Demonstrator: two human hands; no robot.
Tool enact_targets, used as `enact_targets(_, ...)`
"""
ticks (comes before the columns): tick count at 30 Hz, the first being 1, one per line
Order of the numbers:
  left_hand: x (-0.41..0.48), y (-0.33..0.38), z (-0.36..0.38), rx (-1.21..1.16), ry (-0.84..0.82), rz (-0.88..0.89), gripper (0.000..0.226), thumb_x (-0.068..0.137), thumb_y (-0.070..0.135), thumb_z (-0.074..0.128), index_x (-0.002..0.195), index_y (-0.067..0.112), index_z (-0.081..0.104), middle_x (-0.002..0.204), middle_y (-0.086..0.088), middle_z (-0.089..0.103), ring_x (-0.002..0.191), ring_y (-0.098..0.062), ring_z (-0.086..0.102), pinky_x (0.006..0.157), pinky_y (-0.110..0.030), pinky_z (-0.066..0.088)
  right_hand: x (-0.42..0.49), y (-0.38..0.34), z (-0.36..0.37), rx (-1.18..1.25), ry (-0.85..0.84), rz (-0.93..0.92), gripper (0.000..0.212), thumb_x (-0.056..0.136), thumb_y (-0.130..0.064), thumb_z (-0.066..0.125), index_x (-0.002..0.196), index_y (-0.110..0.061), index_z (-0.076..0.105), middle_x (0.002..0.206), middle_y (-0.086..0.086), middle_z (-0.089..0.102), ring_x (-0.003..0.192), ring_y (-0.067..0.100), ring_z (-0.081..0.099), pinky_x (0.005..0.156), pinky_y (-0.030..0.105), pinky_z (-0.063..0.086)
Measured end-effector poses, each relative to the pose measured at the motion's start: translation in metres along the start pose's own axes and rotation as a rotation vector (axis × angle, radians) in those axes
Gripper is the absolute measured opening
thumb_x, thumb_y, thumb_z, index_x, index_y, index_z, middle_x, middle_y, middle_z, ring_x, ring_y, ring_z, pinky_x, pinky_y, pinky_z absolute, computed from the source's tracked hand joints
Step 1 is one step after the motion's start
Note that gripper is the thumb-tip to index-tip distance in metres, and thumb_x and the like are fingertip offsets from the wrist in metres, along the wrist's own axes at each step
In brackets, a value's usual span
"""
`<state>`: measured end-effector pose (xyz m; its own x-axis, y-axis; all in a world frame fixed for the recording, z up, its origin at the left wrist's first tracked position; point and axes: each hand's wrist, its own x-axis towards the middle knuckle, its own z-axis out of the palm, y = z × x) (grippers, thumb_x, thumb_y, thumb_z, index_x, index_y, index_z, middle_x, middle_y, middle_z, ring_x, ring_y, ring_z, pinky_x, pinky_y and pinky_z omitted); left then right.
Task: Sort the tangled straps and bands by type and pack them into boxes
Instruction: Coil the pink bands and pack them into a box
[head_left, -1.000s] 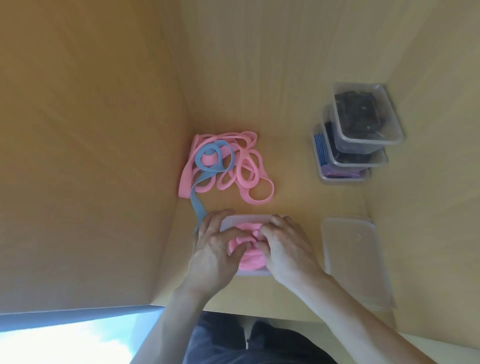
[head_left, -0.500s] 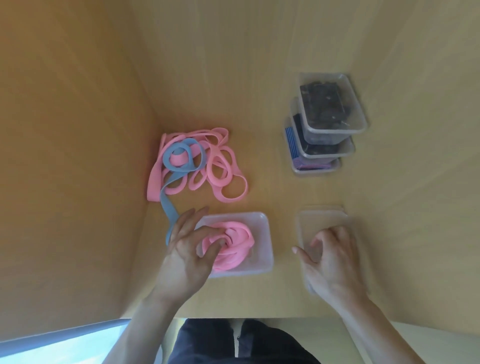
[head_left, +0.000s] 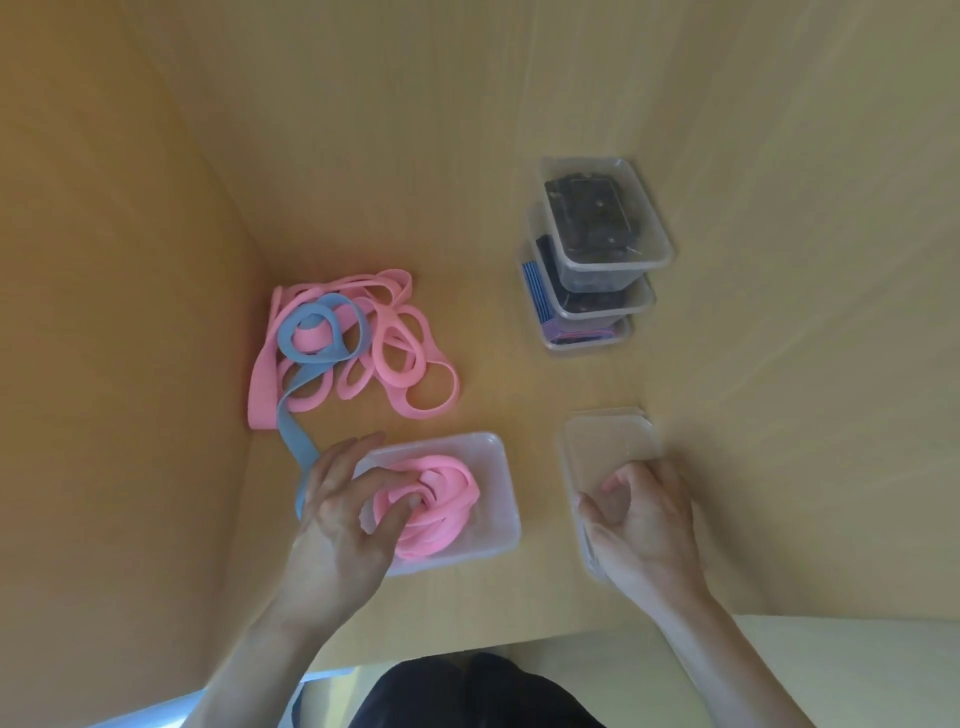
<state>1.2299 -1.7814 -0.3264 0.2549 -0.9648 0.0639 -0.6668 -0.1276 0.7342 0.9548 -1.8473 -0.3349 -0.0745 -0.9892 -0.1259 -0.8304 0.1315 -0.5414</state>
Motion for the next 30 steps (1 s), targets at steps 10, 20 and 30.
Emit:
enact_targets(10, 0.007, 0.006, -0.011, 0.017, -0.079, 0.015, 0.018, 0.086, 0.027, 0.077, 0.100, 0.039, 0.077, 0.141, 0.009, 0.052, 0.138, -0.015, 0.036, 0.113, -0.048, 0.036, -0.012, -0.033, -0.016, -0.136, 0.273, -0.224, 0.026, 0.067, -0.001, 0.081, 0.066, -0.012, 0.057, 0.086, 0.004, 0.056, 0.081, 0.033, 0.059, 0.076, 0.042, 0.045)
enact_targets(20, 0.015, 0.024, -0.037, -0.174, 0.008, 0.243, 0.071, 0.080, 0.015, 0.078, 0.130, 0.053, 0.045, 0.139, 0.031, 0.043, 0.137, -0.002, 0.036, 0.108, -0.016, 0.030, -0.048, -0.083, -0.039, -0.089, 0.173, -0.658, 0.014, 0.085, -0.008, 0.072, 0.084, -0.017, 0.062, 0.104, -0.009, 0.048, 0.094, 0.019, 0.053, 0.086, 0.034, 0.043)
enact_targets(30, 0.010, 0.027, -0.061, -0.226, 0.095, 0.358, 0.014, 0.081, 0.016, 0.076, 0.079, 0.029, 0.077, 0.106, 0.022, 0.062, 0.114, -0.005, 0.053, 0.096, -0.020, 0.040, -0.060, -0.109, -0.049, 0.146, 0.146, -0.643, 0.023, 0.086, -0.030, 0.069, 0.107, -0.026, 0.062, 0.116, -0.011, 0.052, 0.112, 0.017, 0.057, 0.096, 0.035, 0.047)
